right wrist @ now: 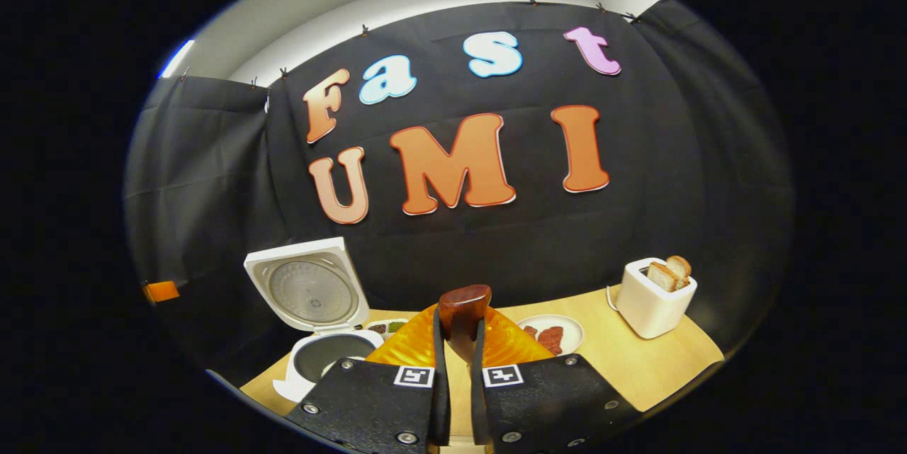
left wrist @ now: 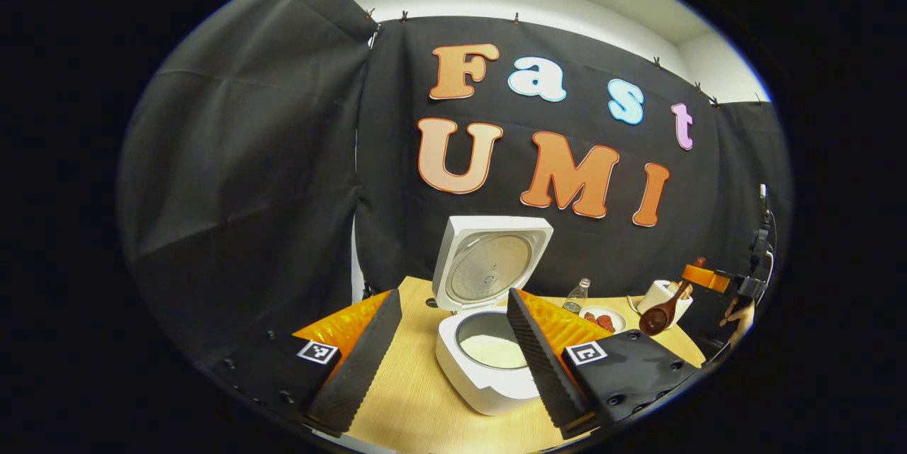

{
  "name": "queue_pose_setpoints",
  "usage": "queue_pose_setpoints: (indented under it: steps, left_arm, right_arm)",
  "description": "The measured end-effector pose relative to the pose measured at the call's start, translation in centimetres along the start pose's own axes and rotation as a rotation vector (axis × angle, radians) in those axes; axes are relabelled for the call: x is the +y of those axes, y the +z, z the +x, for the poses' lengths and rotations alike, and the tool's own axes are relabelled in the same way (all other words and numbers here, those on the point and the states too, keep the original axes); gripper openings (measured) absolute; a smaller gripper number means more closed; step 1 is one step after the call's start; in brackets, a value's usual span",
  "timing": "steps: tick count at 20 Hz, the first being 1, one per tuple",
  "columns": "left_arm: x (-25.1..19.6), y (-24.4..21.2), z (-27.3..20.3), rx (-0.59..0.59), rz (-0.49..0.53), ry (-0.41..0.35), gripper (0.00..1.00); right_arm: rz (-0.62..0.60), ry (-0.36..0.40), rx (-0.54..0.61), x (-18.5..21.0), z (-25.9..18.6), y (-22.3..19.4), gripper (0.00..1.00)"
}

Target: Close the left gripper, press the button to open the rice cooker; take a wooden spoon from the chopstick holder with the right hand, scoop a spoonful of rice and pour it into the rice cooker, then put the wooden spoon back into the chopstick holder.

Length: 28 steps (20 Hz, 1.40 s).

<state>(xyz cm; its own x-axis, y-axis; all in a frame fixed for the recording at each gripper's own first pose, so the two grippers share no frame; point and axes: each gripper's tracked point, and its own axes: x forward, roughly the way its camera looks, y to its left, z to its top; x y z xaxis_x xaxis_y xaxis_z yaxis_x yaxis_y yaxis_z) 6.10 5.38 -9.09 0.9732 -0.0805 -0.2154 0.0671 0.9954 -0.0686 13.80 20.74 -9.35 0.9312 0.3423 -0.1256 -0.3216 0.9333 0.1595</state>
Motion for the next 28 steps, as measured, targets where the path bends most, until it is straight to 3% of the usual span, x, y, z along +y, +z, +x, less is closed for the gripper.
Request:
queue_pose_setpoints:
  steps: [7,13,28]
  left_arm:
    - [-1.9,0.5,0.9,-0.006,0.009,-0.011,1.00]
    - [-3.1,1.4,0.7,-0.017,0.007,-0.016,1.00]
    - [-4.3,4.3,1.7,-0.064,0.051,0.037,1.00]
  right_arm:
    - [0.055,-0.122,0.048,-8.0,-3.5,-3.4,0.11]
    - [0.102,-0.192,0.098,-12.5,-4.3,-7.4,0.11]
    - [0.357,-0.247,0.231,-17.6,-3.5,-17.0,0.12]
